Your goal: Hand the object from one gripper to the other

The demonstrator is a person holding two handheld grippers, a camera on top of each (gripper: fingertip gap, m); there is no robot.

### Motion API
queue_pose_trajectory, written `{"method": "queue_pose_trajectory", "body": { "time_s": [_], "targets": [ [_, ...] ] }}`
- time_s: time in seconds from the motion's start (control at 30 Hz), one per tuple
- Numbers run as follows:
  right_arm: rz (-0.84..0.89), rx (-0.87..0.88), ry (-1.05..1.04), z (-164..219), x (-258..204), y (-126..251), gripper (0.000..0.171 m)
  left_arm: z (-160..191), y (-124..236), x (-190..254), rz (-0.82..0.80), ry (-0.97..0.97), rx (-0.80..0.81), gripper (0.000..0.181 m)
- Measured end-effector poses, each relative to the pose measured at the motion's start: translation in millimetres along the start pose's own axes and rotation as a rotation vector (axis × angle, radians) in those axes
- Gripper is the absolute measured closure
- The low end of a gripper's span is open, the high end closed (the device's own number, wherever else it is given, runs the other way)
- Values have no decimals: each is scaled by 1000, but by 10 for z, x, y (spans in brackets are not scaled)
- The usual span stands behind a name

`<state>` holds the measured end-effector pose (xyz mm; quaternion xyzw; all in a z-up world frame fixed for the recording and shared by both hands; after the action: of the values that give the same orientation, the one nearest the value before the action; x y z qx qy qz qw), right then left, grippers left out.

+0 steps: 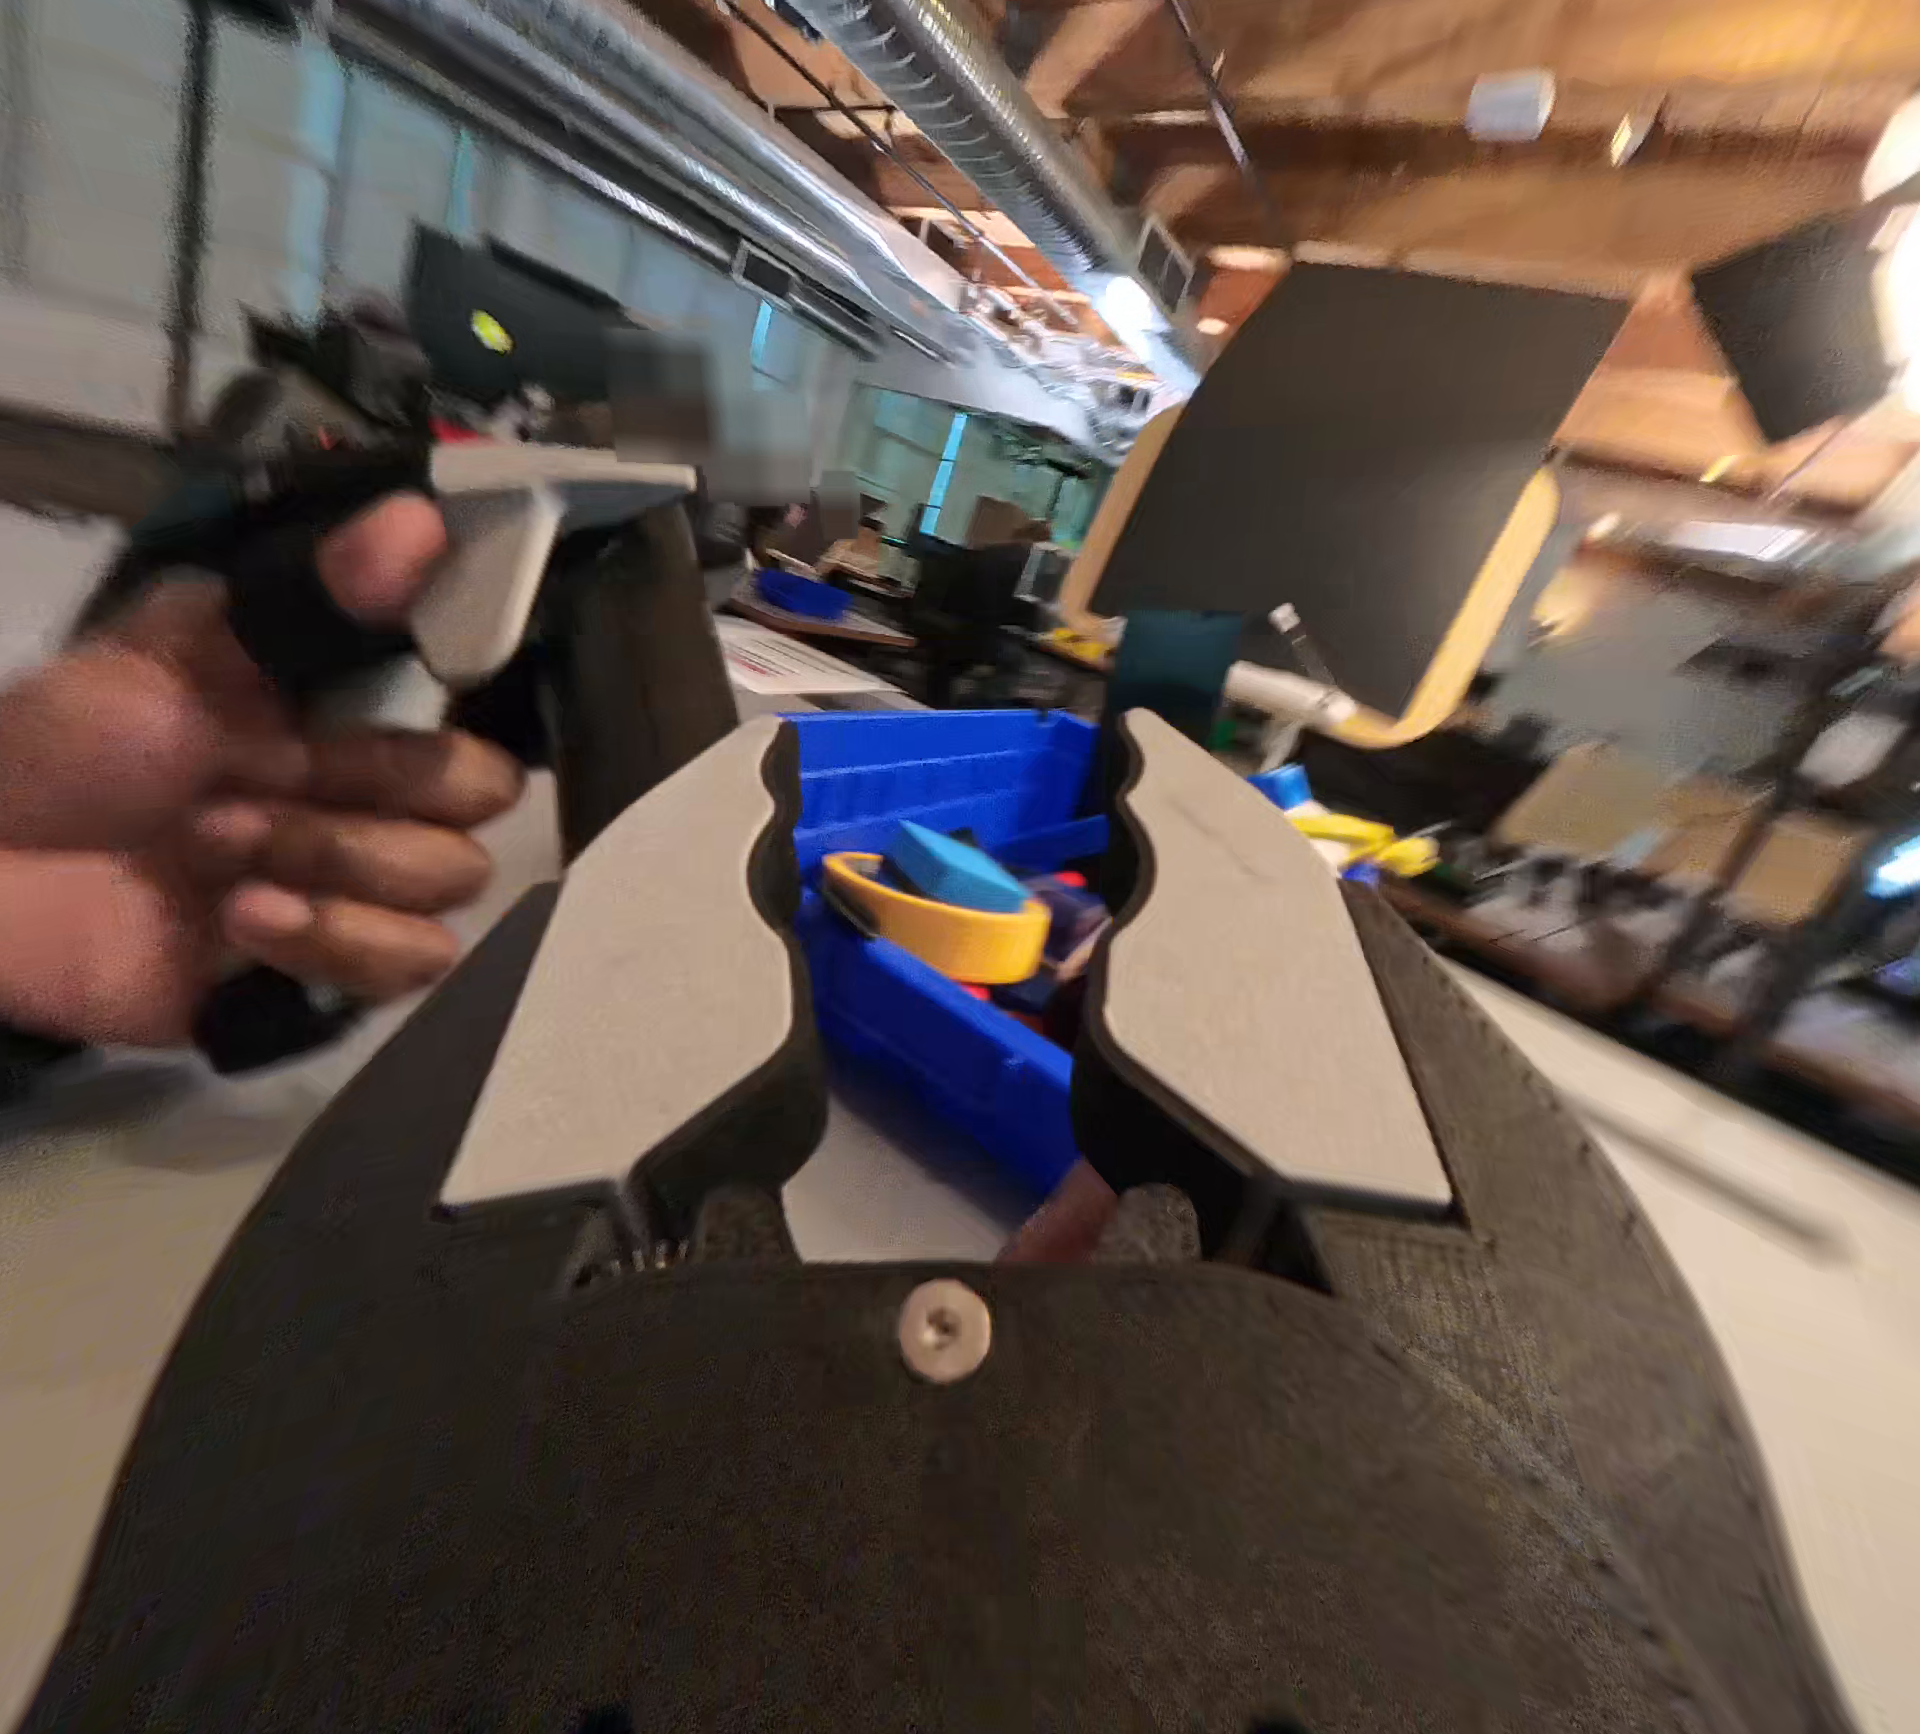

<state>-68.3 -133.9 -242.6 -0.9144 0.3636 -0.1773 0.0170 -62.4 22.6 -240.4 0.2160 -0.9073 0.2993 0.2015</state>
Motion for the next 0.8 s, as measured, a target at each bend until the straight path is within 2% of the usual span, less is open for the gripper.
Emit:
{"method": "queue_pose_trajectory", "body": {
  "time_s": [0.07, 0.2, 0.37, 0.5, 0.67, 0.8],
  "targets": [
    [40, -8, 244, -4, -136, 5, 112, 8, 5, -45, -25, 23, -6, 155],
    [-42, -75, 426, 80, -458, -74, 102, 57, -33, -20, -96, -91, -62, 155],
    [-159, -126, 339, 143, -532, -101, 96, 49, -59, 97, -139, -278, -64, 155],
    [-164, -213, 424, 260, -624, -161, 90, 44, -72, 187, -135, -368, -49, 155],
    [-66, -366, 554, 431, -750, -277, 93, 76, -97, 362, -53, -461, -33, 154],
    [41, -447, 634, 508, -712, -307, 103, 130, -126, 407, 28, -411, -62, 154]
  ]
}}
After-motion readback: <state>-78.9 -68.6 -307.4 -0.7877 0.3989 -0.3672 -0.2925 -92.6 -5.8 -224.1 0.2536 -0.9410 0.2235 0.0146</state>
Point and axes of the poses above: each gripper's, where its closed fingertips meet, y back along the fingers, z out of its underside, x = y × z across the jaws, the point moved 5 cm from there along y, back along the fingers, and after that the axes turned 8 degrees about -x, right-handed, at the moved point
